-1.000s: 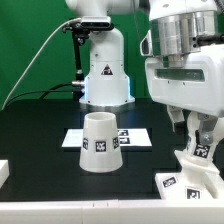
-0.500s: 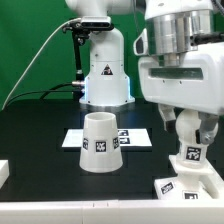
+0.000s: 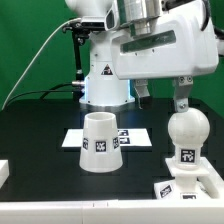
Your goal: Assemble lamp
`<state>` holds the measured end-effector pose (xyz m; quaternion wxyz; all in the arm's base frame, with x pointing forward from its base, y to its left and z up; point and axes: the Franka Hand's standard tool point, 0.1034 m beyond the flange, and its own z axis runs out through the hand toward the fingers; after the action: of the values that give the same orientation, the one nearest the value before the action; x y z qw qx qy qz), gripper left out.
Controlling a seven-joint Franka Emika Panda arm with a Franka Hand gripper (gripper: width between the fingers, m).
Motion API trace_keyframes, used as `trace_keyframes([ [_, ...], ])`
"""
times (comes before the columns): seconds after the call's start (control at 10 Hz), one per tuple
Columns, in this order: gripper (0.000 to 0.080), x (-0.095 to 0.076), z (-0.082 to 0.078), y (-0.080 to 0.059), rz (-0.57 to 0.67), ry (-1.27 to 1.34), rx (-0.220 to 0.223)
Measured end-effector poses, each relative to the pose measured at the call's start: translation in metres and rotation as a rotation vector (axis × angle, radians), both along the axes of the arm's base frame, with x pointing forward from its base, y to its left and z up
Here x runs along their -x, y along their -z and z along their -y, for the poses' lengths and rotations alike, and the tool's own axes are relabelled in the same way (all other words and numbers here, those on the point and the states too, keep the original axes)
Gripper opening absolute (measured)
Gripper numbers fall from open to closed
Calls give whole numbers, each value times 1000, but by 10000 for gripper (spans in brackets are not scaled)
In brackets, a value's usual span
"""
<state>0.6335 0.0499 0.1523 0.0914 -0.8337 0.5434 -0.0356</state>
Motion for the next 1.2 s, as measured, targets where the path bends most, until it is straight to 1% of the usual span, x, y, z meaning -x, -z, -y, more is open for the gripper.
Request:
trace_keyframes([
  [0.4,699,1,2,1,-2,-1,1],
  [0.5,699,12,13,3,-28,-11,-20],
  [0.6,699,29,31,4,-62,15,-43],
  [0.7,699,49,43,12,-86,44,-48],
  [0.8,699,60,45,18,-105,38,-40],
  [1.2,699,58,44,18,-103,37,-41],
])
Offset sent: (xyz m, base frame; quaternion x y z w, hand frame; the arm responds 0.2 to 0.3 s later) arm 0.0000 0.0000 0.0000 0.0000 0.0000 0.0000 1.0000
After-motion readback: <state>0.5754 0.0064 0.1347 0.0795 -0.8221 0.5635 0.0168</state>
